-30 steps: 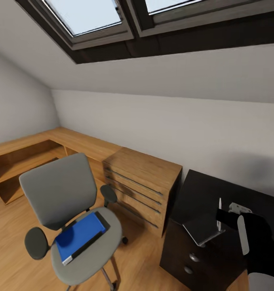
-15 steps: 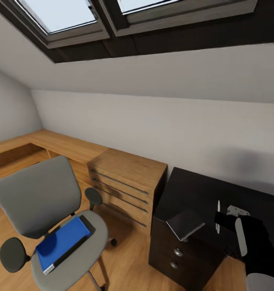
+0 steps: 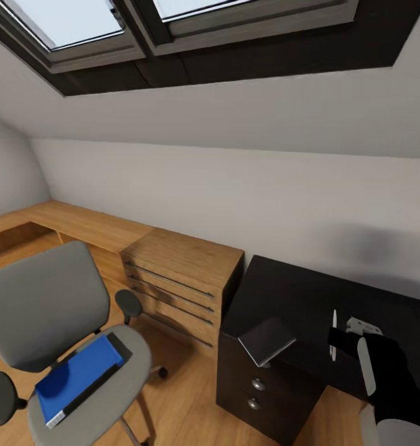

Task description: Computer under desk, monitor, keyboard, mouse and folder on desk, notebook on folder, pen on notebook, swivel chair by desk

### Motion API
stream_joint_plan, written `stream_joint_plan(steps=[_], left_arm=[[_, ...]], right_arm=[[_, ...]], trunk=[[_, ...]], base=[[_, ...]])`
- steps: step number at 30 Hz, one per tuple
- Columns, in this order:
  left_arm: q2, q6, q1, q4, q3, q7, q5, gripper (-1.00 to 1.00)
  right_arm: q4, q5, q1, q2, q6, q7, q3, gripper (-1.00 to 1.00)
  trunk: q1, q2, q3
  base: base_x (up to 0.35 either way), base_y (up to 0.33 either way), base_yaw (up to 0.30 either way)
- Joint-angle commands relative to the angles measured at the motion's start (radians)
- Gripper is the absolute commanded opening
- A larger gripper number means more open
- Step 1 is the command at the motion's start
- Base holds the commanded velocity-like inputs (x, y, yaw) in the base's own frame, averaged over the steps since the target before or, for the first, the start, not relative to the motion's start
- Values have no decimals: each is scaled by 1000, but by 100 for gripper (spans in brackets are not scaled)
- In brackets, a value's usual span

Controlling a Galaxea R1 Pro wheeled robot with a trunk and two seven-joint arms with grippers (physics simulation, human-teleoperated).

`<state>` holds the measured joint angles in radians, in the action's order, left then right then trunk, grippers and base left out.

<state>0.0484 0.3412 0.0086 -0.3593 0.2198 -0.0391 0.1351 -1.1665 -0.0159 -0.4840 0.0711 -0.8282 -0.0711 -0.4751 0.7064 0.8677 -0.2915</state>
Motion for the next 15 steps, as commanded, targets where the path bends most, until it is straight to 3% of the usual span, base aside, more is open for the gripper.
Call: stream_joint_plan(steps=[1, 6, 12, 15], left_arm=[[0, 1, 1, -2, -2, -2, 8, 100], [1, 1, 1, -1, -2, -2, 8, 100], [0, 1, 1, -1, -3, -2, 8, 100], [0, 1, 1, -1, -2, -2, 8, 100]], right_arm=[[6, -4, -1, 0, 2, -9, -2, -100], [31, -53, -1, -1, 59, -9, 0, -100], [60, -97, -1, -4, 110, -11, 6, -100], [75, -123, -1, -4, 125, -9, 41, -100]], trunk=[[0, 1, -1], [0, 1, -1], [0, 1, -1], [0, 1, -1]], base=[[0, -275, -4], [0, -192, -2], [0, -46, 0], [0, -14, 0]])
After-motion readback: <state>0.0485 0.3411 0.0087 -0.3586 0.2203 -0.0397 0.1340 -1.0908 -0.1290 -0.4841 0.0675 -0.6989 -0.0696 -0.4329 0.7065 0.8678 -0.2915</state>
